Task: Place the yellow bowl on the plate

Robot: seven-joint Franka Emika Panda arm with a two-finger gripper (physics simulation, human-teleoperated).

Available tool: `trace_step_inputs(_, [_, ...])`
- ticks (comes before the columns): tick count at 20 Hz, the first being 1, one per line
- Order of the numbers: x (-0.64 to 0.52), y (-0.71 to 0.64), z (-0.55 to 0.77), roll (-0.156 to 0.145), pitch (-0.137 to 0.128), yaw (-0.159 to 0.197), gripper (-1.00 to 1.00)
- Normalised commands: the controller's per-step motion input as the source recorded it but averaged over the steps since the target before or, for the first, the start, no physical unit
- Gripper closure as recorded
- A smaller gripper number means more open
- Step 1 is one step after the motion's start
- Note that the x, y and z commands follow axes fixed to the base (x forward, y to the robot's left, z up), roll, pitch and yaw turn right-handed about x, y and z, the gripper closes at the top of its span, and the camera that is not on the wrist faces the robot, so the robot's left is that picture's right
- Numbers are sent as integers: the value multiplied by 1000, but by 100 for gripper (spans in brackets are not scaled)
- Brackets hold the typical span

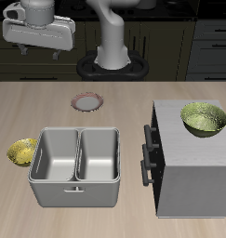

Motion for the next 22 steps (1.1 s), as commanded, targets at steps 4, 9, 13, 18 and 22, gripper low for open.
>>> trace_step_inputs(4, [115, -388, 151, -14, 3, -3, -100])
trace_step_inputs(9, [49, -441, 271, 12, -38, 11, -100])
trace_step_inputs(13, [109, -280, 310, 74, -53, 22, -100])
trace_step_inputs(18, [123, -226, 242, -1, -52, 28, -100])
trace_step_inputs(22, [148, -282, 152, -23, -8, 31, -100])
